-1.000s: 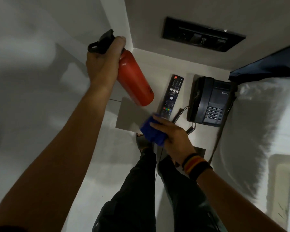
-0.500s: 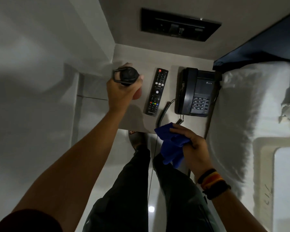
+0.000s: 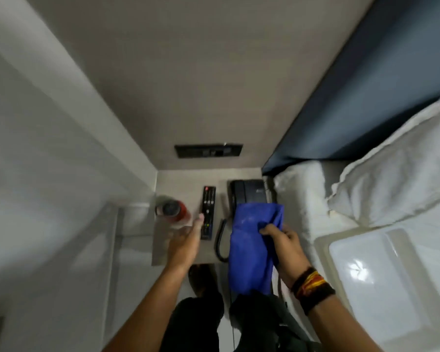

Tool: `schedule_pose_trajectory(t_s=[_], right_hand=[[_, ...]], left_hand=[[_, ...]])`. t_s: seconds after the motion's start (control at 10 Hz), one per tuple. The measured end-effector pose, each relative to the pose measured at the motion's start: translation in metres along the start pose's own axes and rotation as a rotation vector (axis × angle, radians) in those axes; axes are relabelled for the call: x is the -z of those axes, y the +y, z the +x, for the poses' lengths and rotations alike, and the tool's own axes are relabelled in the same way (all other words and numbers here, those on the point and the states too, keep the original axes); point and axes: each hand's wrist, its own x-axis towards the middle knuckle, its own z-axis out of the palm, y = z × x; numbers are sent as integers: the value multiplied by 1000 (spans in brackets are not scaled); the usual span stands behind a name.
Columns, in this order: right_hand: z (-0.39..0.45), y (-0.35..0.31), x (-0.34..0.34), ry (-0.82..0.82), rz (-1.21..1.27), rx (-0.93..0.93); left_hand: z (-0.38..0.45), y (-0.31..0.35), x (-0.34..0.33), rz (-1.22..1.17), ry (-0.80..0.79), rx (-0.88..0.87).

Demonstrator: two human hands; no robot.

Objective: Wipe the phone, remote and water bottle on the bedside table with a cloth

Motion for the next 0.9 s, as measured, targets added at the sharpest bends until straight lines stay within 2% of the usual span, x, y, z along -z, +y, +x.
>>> schedule_pose_trajectory(t_s=[0.1,0.2,0.3,0.4,0.5,0.7,0.8,0.9], right_hand=[[-23,-27,27,-104,28,-52],[-40,-46,66,-165,107,-71],[-60,-49,123,-188,82,-104],[-78,-25,185,-165,-2,-176],[-93,6,245,-21,120,-174],[-88,51,321,453,334,-113],[-78,70,332,600,379,-193],[-88,89,332,650,406,-249]], left_hand=[[-47,79,-21,6,-443,-48],[-78,139,-53,159,-583,-279],[-94,168,-102,241,-605,-423],[-109,168,-155,209,-601,-442],[-119,143,-209,182,-618,-368],[-110,88,-298,265,-619,-272],[-102,69,-308,475,-548,-382],[-104,72,-289,450,-439,-514]])
